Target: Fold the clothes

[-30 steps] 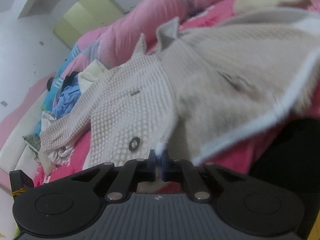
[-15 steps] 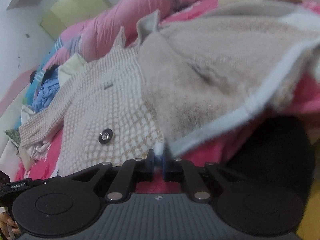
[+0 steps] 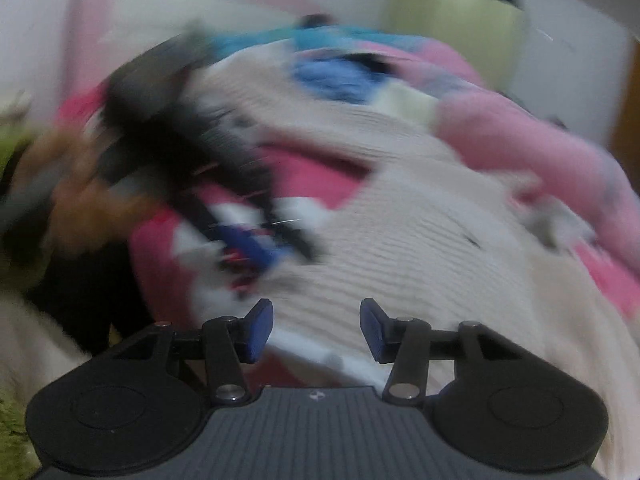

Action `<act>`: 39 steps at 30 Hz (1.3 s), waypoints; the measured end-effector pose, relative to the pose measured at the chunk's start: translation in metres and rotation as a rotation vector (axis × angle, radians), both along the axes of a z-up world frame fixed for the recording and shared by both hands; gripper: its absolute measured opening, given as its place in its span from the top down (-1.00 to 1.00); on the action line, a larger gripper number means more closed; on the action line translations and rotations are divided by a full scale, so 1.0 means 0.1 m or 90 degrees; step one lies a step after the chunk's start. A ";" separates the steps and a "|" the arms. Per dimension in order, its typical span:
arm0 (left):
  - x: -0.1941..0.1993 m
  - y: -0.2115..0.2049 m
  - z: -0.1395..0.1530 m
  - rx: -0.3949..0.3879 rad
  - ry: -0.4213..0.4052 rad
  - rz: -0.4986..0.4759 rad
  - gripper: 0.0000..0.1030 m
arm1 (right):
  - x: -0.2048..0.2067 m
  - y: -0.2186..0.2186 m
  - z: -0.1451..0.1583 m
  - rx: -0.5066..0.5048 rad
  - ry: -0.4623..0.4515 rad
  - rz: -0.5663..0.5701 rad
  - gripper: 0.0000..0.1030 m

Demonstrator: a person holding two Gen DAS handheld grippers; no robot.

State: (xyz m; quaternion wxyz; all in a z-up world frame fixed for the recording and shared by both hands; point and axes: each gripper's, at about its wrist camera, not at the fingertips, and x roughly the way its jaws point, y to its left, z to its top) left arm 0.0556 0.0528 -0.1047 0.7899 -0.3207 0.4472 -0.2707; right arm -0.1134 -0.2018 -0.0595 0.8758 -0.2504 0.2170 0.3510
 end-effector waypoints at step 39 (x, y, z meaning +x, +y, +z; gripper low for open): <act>1.61 0.49 -0.22 -0.163 0.047 0.149 -0.12 | 0.35 -0.83 0.47 0.363 0.080 -0.139 0.88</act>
